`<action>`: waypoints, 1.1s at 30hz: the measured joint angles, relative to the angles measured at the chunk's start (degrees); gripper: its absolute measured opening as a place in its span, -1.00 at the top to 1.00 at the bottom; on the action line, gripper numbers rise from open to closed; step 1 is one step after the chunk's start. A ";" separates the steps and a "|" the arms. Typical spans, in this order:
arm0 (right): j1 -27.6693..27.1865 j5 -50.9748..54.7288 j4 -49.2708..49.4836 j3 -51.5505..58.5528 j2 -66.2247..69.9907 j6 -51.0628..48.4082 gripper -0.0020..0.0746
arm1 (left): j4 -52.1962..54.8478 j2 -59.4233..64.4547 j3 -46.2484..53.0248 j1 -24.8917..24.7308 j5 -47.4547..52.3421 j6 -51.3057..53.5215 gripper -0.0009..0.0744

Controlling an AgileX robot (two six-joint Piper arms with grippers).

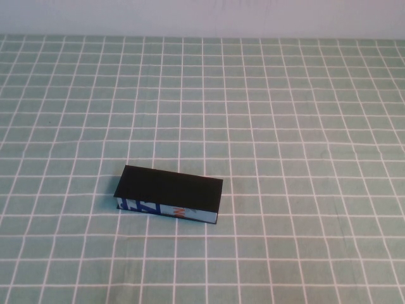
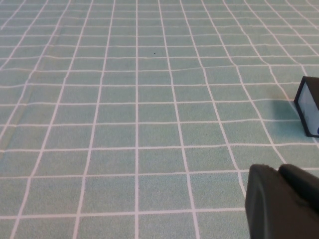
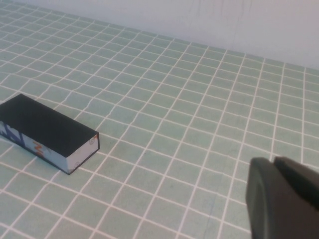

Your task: Return glasses to glasses case

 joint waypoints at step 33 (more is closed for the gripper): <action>-31.39 -10.61 33.14 27.22 -14.43 -17.08 0.98 | 0.00 -0.05 0.00 0.00 0.00 -0.33 0.97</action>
